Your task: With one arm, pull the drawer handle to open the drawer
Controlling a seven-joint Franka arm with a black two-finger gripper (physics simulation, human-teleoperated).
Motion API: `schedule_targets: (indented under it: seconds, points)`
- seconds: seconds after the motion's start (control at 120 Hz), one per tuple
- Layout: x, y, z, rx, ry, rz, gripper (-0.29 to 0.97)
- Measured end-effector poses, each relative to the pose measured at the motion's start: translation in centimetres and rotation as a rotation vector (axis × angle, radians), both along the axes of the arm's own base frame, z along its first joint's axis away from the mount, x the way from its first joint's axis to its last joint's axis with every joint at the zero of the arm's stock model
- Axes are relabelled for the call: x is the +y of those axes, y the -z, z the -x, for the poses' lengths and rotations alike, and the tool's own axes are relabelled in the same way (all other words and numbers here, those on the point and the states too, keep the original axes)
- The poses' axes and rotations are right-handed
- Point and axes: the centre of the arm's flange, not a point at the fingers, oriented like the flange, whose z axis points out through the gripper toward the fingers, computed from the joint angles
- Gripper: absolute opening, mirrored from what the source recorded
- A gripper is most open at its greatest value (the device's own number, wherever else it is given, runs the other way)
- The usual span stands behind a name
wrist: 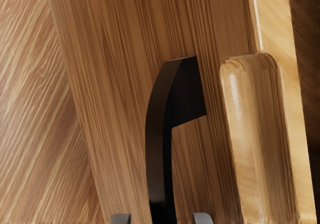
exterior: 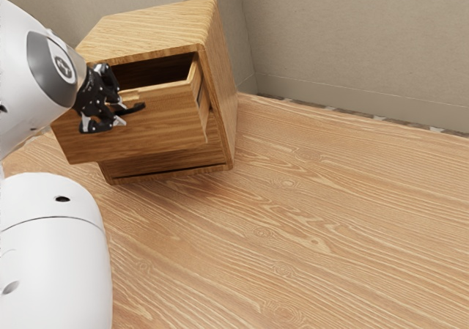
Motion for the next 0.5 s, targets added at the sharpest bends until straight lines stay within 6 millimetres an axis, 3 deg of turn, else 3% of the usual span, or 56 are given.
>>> schedule_targets:
  seconds: [0.5]
  points:
    - [-0.8, 0.2, 1.2, -0.003, -0.016, 0.000, 0.06]
